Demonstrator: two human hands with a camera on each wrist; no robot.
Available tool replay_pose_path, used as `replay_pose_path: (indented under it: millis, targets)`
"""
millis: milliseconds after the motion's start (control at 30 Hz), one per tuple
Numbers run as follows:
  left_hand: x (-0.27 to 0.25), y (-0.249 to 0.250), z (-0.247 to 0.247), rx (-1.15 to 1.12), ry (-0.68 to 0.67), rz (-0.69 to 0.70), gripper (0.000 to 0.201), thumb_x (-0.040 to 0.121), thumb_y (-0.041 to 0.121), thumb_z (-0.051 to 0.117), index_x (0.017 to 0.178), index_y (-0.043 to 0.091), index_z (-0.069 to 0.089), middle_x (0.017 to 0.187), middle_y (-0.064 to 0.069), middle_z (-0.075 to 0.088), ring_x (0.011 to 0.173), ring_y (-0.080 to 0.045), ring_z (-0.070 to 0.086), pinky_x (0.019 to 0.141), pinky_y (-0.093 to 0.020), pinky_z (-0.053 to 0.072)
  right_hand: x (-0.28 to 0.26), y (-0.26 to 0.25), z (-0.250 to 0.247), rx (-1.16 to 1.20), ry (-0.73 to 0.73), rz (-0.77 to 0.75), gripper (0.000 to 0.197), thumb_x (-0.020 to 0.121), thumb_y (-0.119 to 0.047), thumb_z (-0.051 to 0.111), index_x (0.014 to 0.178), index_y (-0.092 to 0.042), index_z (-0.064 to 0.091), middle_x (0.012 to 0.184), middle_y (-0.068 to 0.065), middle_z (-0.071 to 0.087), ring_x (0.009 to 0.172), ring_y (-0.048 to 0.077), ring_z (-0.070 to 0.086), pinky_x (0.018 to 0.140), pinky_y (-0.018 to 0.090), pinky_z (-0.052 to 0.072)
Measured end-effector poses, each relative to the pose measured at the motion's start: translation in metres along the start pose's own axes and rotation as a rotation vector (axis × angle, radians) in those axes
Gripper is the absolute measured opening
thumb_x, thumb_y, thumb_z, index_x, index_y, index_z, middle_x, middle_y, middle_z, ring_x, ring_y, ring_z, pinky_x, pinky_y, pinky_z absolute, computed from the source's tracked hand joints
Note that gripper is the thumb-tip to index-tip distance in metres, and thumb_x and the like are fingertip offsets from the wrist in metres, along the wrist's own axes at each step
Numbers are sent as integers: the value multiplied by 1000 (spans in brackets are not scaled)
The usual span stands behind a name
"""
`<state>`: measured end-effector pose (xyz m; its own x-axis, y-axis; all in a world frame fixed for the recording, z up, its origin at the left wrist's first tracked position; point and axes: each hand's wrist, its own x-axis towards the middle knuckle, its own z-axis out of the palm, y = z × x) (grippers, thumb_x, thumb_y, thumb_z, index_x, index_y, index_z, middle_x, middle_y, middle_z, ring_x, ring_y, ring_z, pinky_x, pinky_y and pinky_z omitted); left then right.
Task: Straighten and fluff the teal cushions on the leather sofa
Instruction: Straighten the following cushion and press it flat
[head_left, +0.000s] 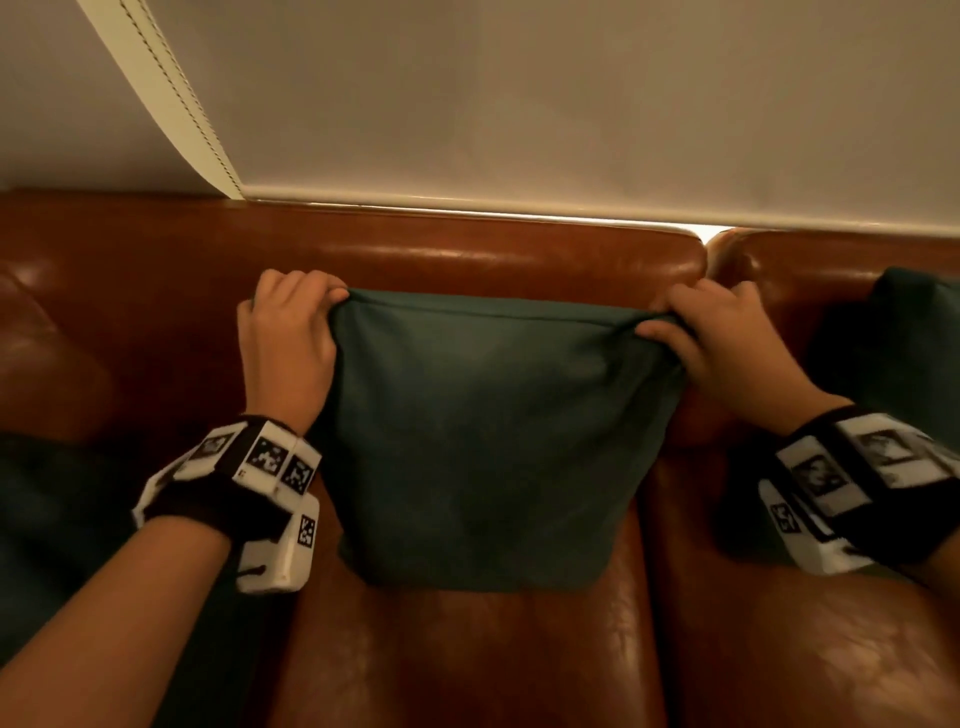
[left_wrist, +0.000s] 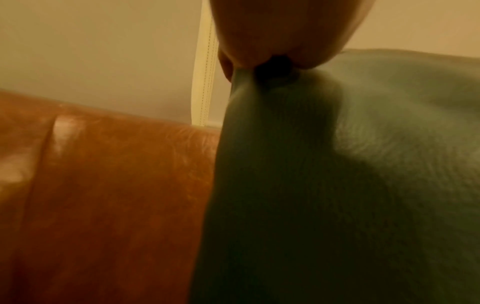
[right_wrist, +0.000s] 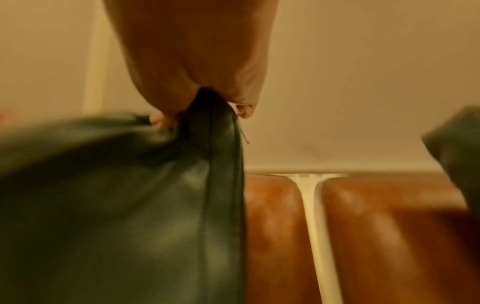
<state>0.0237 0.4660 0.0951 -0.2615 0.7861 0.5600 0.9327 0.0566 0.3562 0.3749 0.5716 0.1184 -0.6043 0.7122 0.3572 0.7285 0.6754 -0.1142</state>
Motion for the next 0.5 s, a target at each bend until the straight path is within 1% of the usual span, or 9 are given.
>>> replay_pose_path:
  millis: [67, 100, 133, 167, 200, 267, 367, 433, 500]
  targets:
    - [-2, -2, -8, 15, 30, 40, 24, 91, 12, 37, 91, 7, 61, 86, -11, 63, 88, -26, 45, 70, -41, 35, -3, -6, -12, 156, 48, 59, 18, 88, -46, 39, 85, -30, 47, 72, -22, 44, 77, 7, 45, 73, 31, 19]
    - [1, -5, -8, 29, 30, 56, 24, 92, 12, 37, 91, 8, 60, 87, -12, 62, 88, -26, 45, 69, -42, 35, -3, -10, -15, 157, 70, 58, 11, 89, -42, 42, 85, -31, 44, 72, -25, 39, 77, 5, 42, 74, 33, 21]
    - [6, -7, -7, 50, 20, 61, 25, 94, 14, 36, 92, 9, 60, 89, -12, 62, 89, -27, 45, 70, -43, 36, -1, -14, -14, 123, 94, 58, 7, 90, -37, 46, 86, -32, 43, 72, -25, 37, 80, 8, 43, 74, 35, 21]
    - [11, -10, -3, 77, 4, 52, 24, 95, 16, 36, 94, 11, 59, 91, -11, 61, 91, -28, 46, 73, -43, 35, 3, -16, -10, 77, 111, 84, 4, 90, -32, 48, 87, -30, 46, 75, -22, 42, 85, 14, 45, 74, 37, 21]
    - [17, -11, 2, 100, -15, 35, 23, 96, 17, 36, 96, 13, 59, 94, -10, 60, 94, -28, 46, 76, -42, 34, 7, -16, -4, 42, 118, 133, 3, 91, -28, 49, 90, -26, 51, 82, -16, 51, 90, 19, 47, 74, 38, 21]
    - [25, -12, 15, 116, -75, -5, 22, 97, 17, 37, 99, 17, 58, 99, -7, 58, 98, -26, 46, 83, -41, 28, 16, -20, 9, 10, 84, 261, 12, 93, -19, 49, 100, -18, 59, 98, 0, 64, 98, 29, 51, 76, 41, 25]
    - [25, -7, 26, 136, -88, -80, 23, 99, 18, 35, 101, 21, 58, 105, -3, 59, 105, -24, 45, 92, -44, 24, 19, -29, 23, -67, 83, 375, 18, 93, -10, 46, 106, -11, 60, 104, 11, 64, 102, 33, 52, 87, 49, 29]
    - [20, -1, 24, 103, -44, -63, 24, 99, 25, 36, 104, 24, 59, 110, 2, 61, 112, -21, 45, 99, -50, 21, 16, -42, 31, -177, 144, 293, 26, 93, -11, 44, 116, -11, 57, 110, 11, 61, 108, 31, 53, 94, 55, 27]
    - [11, 0, 22, 53, -74, 40, 25, 98, 39, 41, 111, 29, 61, 113, 8, 63, 115, -16, 46, 105, -55, 15, 13, -55, 37, -134, 137, 170, 35, 98, -28, 41, 129, -18, 51, 122, 4, 57, 118, 24, 51, 103, 56, 22]
